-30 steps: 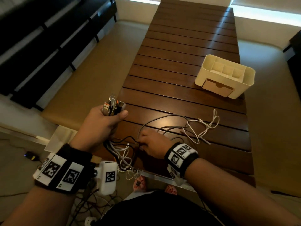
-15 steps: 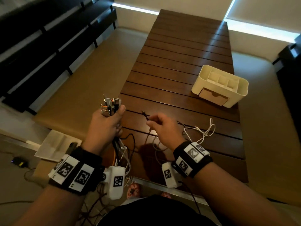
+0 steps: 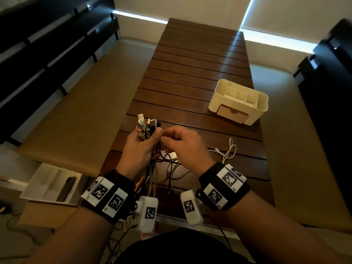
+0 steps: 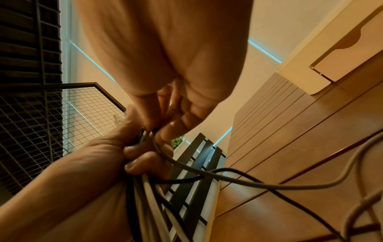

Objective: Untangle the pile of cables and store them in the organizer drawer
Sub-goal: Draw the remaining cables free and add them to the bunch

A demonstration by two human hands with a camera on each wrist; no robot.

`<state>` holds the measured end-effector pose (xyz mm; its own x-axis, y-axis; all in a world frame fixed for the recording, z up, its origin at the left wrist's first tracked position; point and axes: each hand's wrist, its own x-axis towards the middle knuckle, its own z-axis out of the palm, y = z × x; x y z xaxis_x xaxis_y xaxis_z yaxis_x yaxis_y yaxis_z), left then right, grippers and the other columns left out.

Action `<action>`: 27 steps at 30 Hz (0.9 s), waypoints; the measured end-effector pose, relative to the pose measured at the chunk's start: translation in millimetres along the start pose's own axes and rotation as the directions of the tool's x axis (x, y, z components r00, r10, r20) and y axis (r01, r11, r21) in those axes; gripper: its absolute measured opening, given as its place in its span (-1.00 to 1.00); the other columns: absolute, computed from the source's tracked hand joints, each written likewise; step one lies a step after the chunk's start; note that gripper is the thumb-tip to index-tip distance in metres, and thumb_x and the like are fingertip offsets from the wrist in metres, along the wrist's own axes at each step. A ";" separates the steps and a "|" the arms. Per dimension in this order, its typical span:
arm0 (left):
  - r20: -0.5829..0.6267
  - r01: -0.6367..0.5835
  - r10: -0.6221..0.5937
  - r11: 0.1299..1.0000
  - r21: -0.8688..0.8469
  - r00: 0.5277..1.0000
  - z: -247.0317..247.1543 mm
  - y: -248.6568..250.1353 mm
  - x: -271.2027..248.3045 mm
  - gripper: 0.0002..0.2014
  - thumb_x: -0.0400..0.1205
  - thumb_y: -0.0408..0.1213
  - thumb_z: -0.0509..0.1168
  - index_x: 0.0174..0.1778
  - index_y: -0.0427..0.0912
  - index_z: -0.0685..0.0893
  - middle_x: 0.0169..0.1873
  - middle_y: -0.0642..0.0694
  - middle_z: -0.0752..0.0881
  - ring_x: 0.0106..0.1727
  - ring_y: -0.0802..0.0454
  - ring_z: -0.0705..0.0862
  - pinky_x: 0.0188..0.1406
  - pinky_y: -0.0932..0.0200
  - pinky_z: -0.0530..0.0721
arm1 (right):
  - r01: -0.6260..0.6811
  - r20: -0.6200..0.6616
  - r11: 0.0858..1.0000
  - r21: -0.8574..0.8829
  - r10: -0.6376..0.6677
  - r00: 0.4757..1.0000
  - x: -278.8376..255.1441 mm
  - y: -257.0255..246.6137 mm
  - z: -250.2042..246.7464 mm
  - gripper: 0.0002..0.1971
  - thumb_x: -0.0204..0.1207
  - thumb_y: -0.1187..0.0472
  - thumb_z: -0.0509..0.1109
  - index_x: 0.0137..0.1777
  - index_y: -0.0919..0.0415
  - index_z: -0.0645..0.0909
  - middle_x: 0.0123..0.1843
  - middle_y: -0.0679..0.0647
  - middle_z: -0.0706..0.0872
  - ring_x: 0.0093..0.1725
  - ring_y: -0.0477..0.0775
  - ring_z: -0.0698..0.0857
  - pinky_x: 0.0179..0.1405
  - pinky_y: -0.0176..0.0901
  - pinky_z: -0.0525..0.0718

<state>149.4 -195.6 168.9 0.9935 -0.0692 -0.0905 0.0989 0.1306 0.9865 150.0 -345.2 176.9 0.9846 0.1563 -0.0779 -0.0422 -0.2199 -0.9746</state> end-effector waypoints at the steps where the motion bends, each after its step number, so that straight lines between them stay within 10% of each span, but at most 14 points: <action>1: 0.000 -0.003 0.003 1.000 0.006 1.000 -1.3 -0.4 0.2 -0.71 0.65 -0.11 0.34 -0.08 -0.33 0.67 -0.45 -0.13 0.55 -0.41 -0.12 0.50 -0.41 0.03 0.51 | 0.008 0.008 1.000 -0.006 -0.008 1.000 0.0 -0.2 0.3 -0.93 0.63 0.24 0.45 0.01 0.08 0.75 -0.14 0.03 0.83 -0.18 -0.07 0.80 -0.19 -0.31 0.75; 11: 0.005 -0.081 0.081 0.997 -0.012 0.997 -9.9 8.3 -7.7 -0.91 0.70 -0.29 0.31 -0.12 -0.15 0.66 -0.41 0.01 0.59 -0.38 0.12 0.59 -0.37 0.25 0.61 | 0.109 0.085 0.994 0.016 -0.110 0.990 0.3 5.1 6.7 -0.79 0.58 0.25 0.47 0.01 -0.14 0.62 0.06 0.00 0.69 0.09 0.02 0.71 0.14 -0.08 0.73; 17: -0.139 -0.067 0.042 0.981 -0.184 0.989 -20.4 9.9 -9.4 -0.89 0.52 -0.10 0.41 -0.12 -0.02 0.68 -0.33 0.00 0.58 -0.26 0.03 0.58 -0.17 0.03 0.61 | -0.004 0.260 0.971 -0.239 0.067 0.963 -10.6 22.4 20.1 -0.90 0.65 0.00 0.40 0.08 -0.08 0.56 0.06 -0.01 0.75 0.09 0.04 0.73 0.18 0.15 0.74; 21: -0.172 -0.089 0.048 0.968 -0.234 0.984 -22.6 13.6 -12.3 -0.88 0.59 -0.12 0.33 -0.21 0.03 0.76 -0.30 -0.10 0.76 -0.06 -0.17 0.80 0.04 -0.19 0.77 | 0.017 0.237 0.954 -0.300 0.057 0.970 -15.1 31.5 19.5 -0.88 0.70 -0.02 0.33 -0.09 -0.12 0.61 -0.10 -0.03 0.77 -0.10 -0.07 0.71 -0.03 -0.04 0.68; 27: -0.218 -0.070 -0.013 0.927 -0.368 0.976 -45.0 25.6 -16.7 -0.70 0.75 -0.19 0.25 -0.30 0.15 0.68 -0.50 0.02 0.33 -0.58 0.15 0.34 -0.58 0.26 0.42 | -0.152 0.118 0.917 -0.369 0.208 0.971 -19.5 55.2 -19.5 -0.81 0.69 -0.02 0.33 -0.05 0.01 0.70 -0.10 0.07 0.78 -0.06 0.14 0.75 0.12 0.31 0.73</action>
<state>137.9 -146.7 189.6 0.9806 0.1466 -0.1305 0.0427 0.4898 0.8708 131.7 -379.2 128.7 0.9273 0.2192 -0.3033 -0.1259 -0.5806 -0.8044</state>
